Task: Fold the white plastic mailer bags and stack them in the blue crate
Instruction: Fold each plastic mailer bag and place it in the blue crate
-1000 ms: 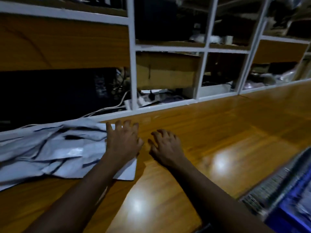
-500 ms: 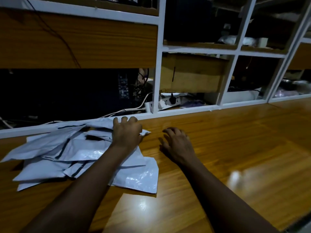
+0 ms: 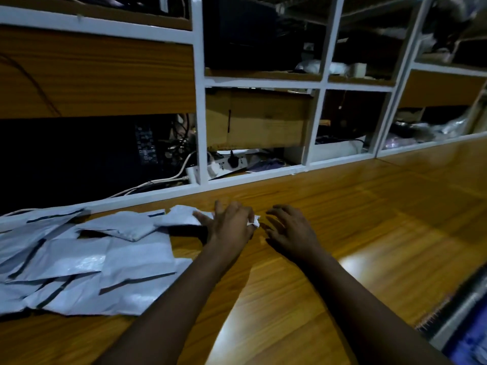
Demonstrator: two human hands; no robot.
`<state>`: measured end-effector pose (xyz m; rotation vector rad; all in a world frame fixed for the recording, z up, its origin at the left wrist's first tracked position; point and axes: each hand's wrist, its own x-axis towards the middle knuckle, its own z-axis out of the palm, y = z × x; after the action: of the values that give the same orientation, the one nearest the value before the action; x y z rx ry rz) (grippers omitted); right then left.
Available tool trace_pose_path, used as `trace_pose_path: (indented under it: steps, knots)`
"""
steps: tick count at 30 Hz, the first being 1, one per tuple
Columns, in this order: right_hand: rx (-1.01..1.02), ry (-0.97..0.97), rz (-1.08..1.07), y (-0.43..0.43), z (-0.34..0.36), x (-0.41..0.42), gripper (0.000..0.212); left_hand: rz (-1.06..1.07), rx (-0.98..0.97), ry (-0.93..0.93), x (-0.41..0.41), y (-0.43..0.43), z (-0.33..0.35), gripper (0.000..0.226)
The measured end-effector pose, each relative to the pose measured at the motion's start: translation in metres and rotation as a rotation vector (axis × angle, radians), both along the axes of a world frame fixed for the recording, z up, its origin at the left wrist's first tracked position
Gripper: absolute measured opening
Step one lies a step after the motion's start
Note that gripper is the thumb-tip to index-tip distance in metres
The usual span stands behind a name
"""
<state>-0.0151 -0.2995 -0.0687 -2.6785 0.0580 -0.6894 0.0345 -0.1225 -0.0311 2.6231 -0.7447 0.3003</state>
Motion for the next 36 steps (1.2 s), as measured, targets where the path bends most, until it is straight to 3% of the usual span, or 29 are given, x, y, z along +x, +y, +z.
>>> trace_pose_path:
  steps: [5,8,13,15,21,25,28,32,36]
  knots:
    - [0.077,0.051,-0.079,-0.054,0.000,-0.025,0.049,-0.094,-0.002,0.080,-0.021,-0.060,-0.012,0.028]
    - [-0.060,0.019,-0.141,-0.079,0.001,-0.040,0.040,-0.150,-0.026,0.026,-0.028,-0.090,-0.018,0.039]
    - [0.061,0.166,-0.119,-0.103,0.003,-0.050,0.039,-0.216,-0.102,0.004,-0.031,-0.126,-0.025,0.032]
    - [0.007,0.061,-0.249,-0.100,0.008,-0.049,0.040,-0.228,-0.136,-0.004,-0.027,-0.133,-0.029,0.031]
    - [-0.013,0.102,-0.283,-0.100,-0.002,-0.047,0.047,-0.292,-0.245,-0.019,-0.009,-0.134,-0.038,0.029]
    - [-0.092,0.118,-0.323,-0.101,-0.006,-0.044,0.044,-0.212,0.069,-0.128,0.010,-0.115,-0.037,0.039]
    - [-0.100,0.108,-0.342,-0.100,-0.005,-0.042,0.043,-0.109,0.267,-0.080,0.028,-0.093,-0.042,0.054]
    - [-0.109,0.092,-0.347,-0.102,-0.007,-0.042,0.040,-0.076,0.242,0.025,0.040,-0.076,-0.043,0.056]
    - [-0.160,0.018,-0.480,-0.105,-0.010,-0.039,0.027,-0.064,0.255,-0.245,0.036,-0.083,-0.037,0.054]
